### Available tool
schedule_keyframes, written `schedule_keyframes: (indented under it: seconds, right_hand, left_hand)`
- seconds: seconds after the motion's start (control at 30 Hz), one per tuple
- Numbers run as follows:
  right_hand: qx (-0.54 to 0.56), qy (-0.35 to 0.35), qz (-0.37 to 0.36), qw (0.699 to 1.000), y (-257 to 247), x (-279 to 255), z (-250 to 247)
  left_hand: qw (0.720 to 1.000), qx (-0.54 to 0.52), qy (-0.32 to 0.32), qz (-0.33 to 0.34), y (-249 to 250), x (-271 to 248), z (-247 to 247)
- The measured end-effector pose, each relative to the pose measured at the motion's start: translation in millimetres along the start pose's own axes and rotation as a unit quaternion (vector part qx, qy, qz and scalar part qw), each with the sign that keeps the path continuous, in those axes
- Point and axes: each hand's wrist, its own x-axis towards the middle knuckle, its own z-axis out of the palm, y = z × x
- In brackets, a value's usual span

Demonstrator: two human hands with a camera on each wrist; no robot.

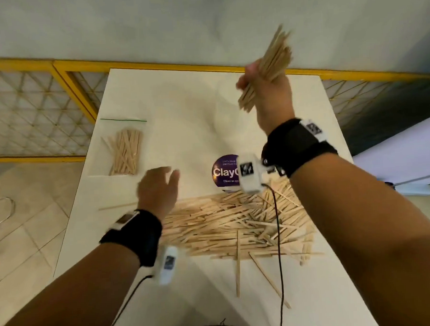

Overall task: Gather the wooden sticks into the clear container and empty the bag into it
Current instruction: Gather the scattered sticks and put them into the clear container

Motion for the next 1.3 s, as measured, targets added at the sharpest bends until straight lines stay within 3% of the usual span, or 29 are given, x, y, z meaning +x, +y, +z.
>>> schedule_keyframes:
  seconds: [0.03,0.1,0.17,0.23,0.33,0.47,0.6,0.67,0.7,0.83,0.93,1.0,1.07,1.2,1.3]
  right_hand:
    - [-0.003,0.024,-0.016,1.0,-1.5,16.5,2.0]
    - [-0.022,0.055,-0.024,0.998,9.2,43.3,5.9]
    - [-0.082,0.06,-0.021,0.995,25.5,55.2,8.9]
    - [-0.139,0.047,-0.003,0.989,41.3,59.2,6.2]
    - [-0.153,0.036,0.0,0.988,53.7,63.5,-0.1]
    - [-0.129,0.019,-0.045,0.99,37.5,56.7,-12.0]
    - [-0.183,-0.002,-0.087,0.979,21.4,5.9,-45.1]
    - [-0.283,-0.077,-0.042,0.955,26.5,-39.8,-68.2]
    - [-0.35,-0.125,-0.01,0.928,32.9,-64.4,-80.6]
    - [-0.539,-0.313,0.095,0.776,68.7,-198.2,-134.7]
    - [-0.604,-0.379,0.129,0.689,96.4,-288.2,-162.4]
    - [-0.646,-0.394,0.113,0.644,111.6,-323.4,-173.5]
    - [-0.671,-0.371,0.102,0.635,123.8,-328.6,-180.0]
    - [-0.677,-0.266,0.092,0.68,138.1,-290.8,-180.9]
    - [-0.691,-0.231,0.071,0.681,133.6,-253.6,-171.2]
  left_hand:
    - [0.997,0.081,0.016,-0.009,-24.3,0.4,0.0]
    - [0.985,0.162,-0.02,-0.057,-67.0,-4.8,4.1]
    - [0.982,0.168,-0.051,-0.069,-96.7,-18.0,10.0]
    - [0.984,0.167,-0.058,-0.031,-110.7,-30.7,16.9]
    - [0.987,0.152,-0.049,0.008,-111.1,-42.8,28.6]
    - [0.991,0.128,-0.045,-0.005,-97.0,-45.2,34.6]
    - [0.987,0.133,-0.05,0.08,-86.8,-49.6,38.0]
    - [0.975,0.165,-0.083,0.125,-86.1,-55.7,43.1]
    - [0.968,0.183,-0.084,0.148,-86.0,-57.0,44.7]
    - [0.96,0.202,-0.116,0.156,-81.9,-69.0,54.4]
    - [0.964,0.188,-0.115,0.147,-74.9,-78.8,59.5]
    - [0.961,0.195,-0.124,0.152,-70.3,-83.8,63.6]
    - [0.953,0.213,-0.137,0.166,-66.3,-86.7,67.0]
    - [0.931,0.25,-0.159,0.212,-59.3,-90.0,71.9]
    - [0.93,0.256,-0.132,0.228,-49.1,-86.9,71.2]
